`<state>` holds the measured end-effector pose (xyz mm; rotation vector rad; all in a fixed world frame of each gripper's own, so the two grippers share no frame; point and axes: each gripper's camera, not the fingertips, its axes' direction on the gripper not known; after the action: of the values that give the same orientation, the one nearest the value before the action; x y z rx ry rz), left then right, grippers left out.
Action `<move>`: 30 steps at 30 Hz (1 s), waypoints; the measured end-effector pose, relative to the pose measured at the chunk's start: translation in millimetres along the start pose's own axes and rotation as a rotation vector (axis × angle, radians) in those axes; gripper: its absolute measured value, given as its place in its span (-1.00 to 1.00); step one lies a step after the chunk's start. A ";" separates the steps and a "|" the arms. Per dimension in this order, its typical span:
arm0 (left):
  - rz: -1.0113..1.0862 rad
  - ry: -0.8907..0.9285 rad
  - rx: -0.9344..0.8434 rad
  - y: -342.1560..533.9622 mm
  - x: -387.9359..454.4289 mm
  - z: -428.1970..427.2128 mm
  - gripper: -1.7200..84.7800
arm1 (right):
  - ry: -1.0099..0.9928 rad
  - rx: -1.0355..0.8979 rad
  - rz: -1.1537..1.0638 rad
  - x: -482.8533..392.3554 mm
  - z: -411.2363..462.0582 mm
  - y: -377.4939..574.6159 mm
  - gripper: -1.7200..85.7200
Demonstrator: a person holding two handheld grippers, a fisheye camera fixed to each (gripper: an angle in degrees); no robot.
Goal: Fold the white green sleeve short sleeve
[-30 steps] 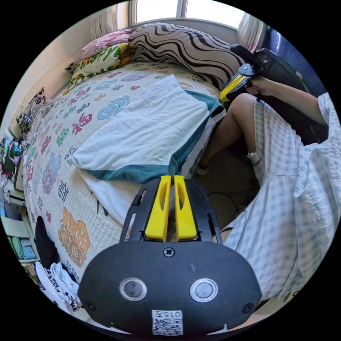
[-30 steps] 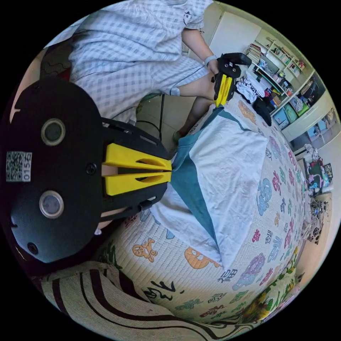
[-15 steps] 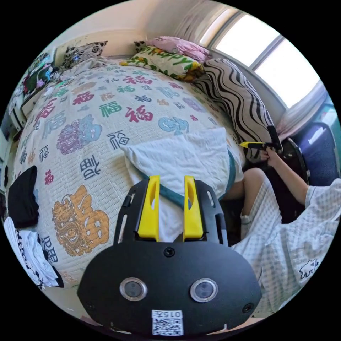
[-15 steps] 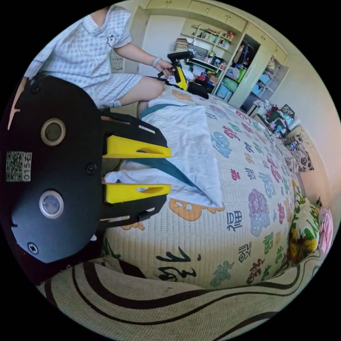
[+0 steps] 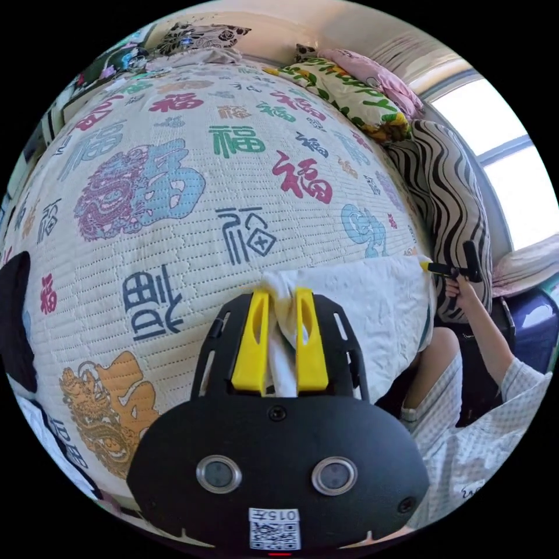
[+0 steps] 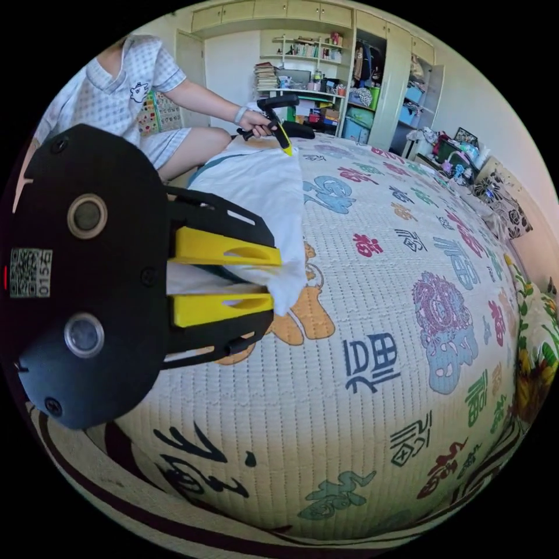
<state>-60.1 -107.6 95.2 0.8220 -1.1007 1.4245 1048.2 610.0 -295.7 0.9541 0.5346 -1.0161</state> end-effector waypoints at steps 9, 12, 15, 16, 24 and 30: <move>0.039 0.183 0.057 -10.7 -29.8 -52.7 -0.92 | -0.069 0.045 -0.033 4.1 -10.4 -18.1 -0.94; 0.036 0.201 0.124 -23.5 -36.9 -74.0 -0.91 | -0.067 0.083 -0.040 2.6 -14.9 -33.2 -0.93; 0.012 0.200 0.179 -43.4 -42.6 -86.2 -0.89 | -0.096 0.160 -0.015 3.6 -15.0 -53.0 -0.89; 0.007 0.190 0.181 -47.2 -43.0 -86.2 -0.89 | -0.090 0.169 -0.009 3.7 -12.7 -57.2 -0.87; -0.024 0.153 0.093 31.6 -23.1 -93.0 -0.78 | 0.048 0.092 -0.095 0.0 38.3 -17.9 -0.77; -0.079 0.264 -0.009 157.6 44.8 -58.3 -0.73 | 0.072 -0.069 -0.474 -65.9 108.3 91.4 -0.74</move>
<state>-216.6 -32.1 89.6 0.6420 -0.8636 1.4153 1094.8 565.4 -153.3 0.8207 0.8768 -1.3791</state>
